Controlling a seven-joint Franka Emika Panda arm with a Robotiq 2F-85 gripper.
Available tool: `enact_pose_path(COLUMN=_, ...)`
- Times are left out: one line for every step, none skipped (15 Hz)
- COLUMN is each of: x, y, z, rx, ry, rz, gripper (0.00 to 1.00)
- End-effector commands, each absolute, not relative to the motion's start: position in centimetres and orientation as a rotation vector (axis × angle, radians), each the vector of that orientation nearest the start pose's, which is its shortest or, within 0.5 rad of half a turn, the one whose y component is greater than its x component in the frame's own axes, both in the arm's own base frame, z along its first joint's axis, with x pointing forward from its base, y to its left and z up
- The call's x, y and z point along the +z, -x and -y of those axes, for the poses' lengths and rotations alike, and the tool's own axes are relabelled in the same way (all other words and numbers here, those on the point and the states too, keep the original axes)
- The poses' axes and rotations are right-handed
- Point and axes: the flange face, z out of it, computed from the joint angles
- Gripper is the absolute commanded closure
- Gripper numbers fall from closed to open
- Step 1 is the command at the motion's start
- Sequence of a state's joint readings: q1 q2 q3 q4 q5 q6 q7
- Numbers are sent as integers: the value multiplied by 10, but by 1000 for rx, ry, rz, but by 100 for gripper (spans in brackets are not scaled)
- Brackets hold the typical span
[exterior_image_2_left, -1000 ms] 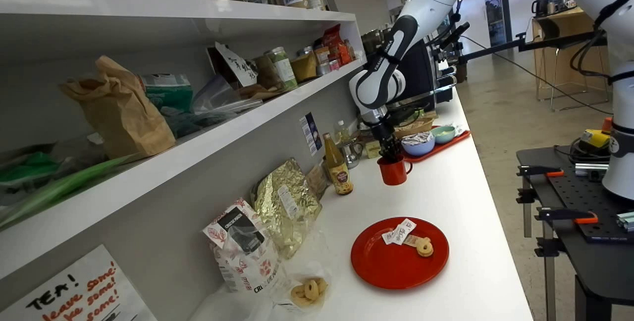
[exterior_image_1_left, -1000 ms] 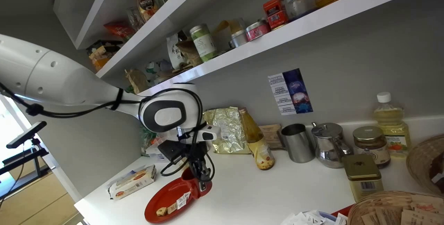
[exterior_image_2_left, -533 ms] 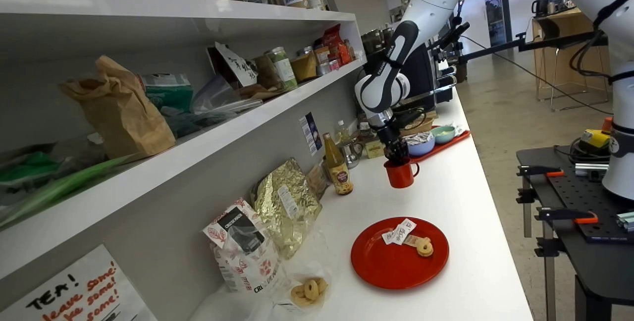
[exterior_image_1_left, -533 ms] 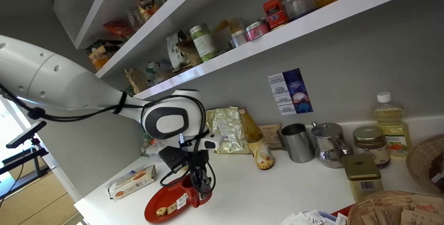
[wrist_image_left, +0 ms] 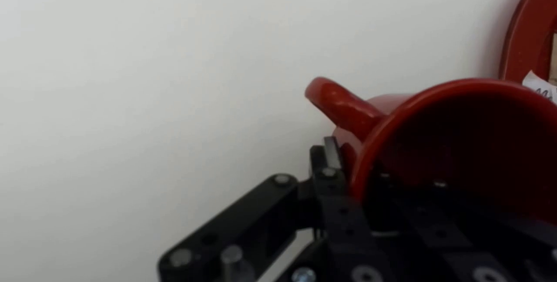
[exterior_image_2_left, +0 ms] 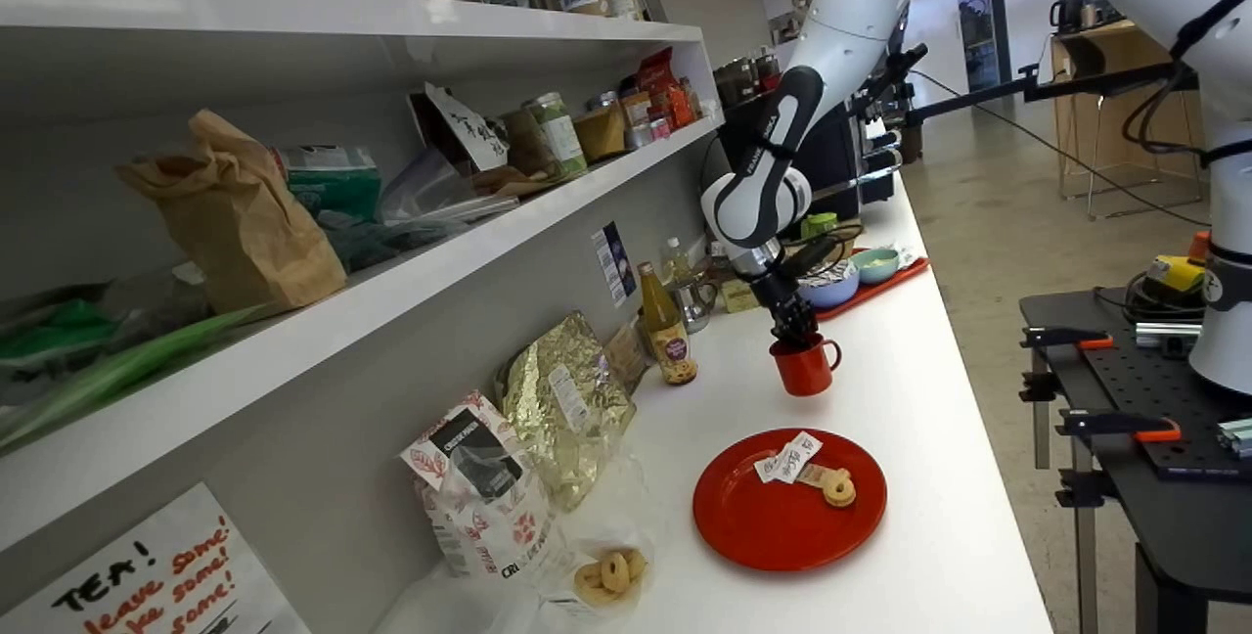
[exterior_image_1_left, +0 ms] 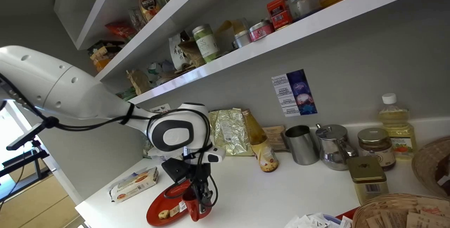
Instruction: Remove the cup from the plate
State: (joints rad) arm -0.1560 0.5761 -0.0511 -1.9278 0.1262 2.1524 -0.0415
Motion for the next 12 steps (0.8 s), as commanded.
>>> enact_pose_path(x=155, y=-572, z=111, rx=532, ry=2984, rz=-363, gripper=98)
enact_pose_path(x=152, y=-571, z=110, rx=538, ry=2984, rz=-362, gripper=98)
enact_pose_path(x=150, y=-570, z=110, rx=544, ry=2985, rz=-360, gripper=98)
enact_pose_path(x=149, y=-570, z=109, rx=549, ry=2985, rz=-359, gripper=98)
enact_pose_path(x=147, y=-570, z=109, rx=554, ry=2986, rz=-358, gripper=98)
enact_pose_path(x=145, y=-569, z=108, rx=558, ry=2986, rz=-356, gripper=98)
enact_pose_path(x=144, y=-569, z=107, rx=562, ry=2987, rz=-354, gripper=98)
enact_pose_path(x=141, y=-569, z=106, rx=569, ry=2989, rz=-351, gripper=98)
enact_pose_path(x=140, y=-568, z=104, rx=575, ry=2990, rz=-348, gripper=98)
enact_pose_path(x=137, y=-568, z=103, rx=583, ry=2991, rz=-346, gripper=98)
enact_pose_path(x=135, y=-567, z=102, rx=588, ry=2991, rz=-343, gripper=98)
enact_pose_path(x=133, y=-567, z=100, rx=594, ry=2992, rz=-340, gripper=98)
